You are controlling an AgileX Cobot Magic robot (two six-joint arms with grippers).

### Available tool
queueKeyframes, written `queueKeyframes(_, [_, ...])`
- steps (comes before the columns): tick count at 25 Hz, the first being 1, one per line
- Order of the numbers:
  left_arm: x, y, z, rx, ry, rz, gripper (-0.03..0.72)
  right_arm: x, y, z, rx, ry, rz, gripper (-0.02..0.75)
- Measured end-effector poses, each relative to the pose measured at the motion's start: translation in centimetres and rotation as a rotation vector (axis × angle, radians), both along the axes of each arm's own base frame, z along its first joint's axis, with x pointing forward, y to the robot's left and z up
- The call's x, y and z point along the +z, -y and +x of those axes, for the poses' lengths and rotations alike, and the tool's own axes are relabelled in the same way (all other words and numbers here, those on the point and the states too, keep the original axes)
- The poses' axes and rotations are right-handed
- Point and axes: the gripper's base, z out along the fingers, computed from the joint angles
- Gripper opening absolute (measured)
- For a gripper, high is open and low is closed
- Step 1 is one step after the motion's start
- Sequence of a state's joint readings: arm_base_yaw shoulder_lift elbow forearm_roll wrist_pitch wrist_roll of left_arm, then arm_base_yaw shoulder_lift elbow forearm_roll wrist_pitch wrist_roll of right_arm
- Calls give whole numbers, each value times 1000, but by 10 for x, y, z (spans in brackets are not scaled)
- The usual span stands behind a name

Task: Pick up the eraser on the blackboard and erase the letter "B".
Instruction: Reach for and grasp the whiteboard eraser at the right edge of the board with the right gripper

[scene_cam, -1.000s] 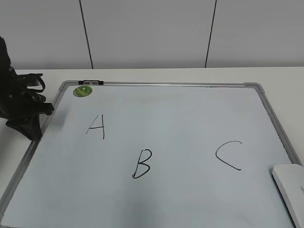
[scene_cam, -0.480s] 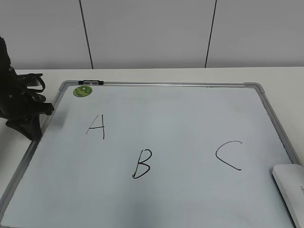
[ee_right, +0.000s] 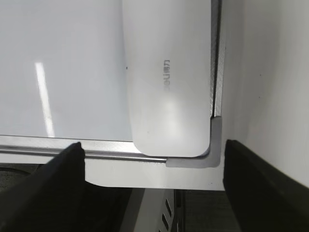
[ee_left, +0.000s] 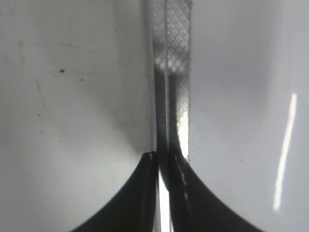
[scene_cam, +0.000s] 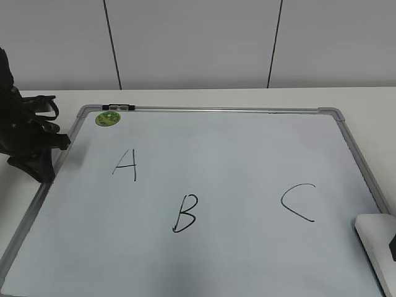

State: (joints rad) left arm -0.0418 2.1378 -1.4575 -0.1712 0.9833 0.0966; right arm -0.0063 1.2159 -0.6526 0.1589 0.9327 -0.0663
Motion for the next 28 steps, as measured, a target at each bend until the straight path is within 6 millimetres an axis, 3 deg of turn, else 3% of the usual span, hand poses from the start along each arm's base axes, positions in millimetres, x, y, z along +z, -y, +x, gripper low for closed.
queueKeyframes(11, [0,0,0,1,0,-2,54,-15,-4,30,9,-60,9,671])
queueKeyframes(15, [0,0,0,1,-2,-2,55,-22,-14,36,74,-87,-44,671])
queueKeyframes(28, [0,0,0,2,-2,-3,64,-44,-13,53,-1,-115,-111,666])
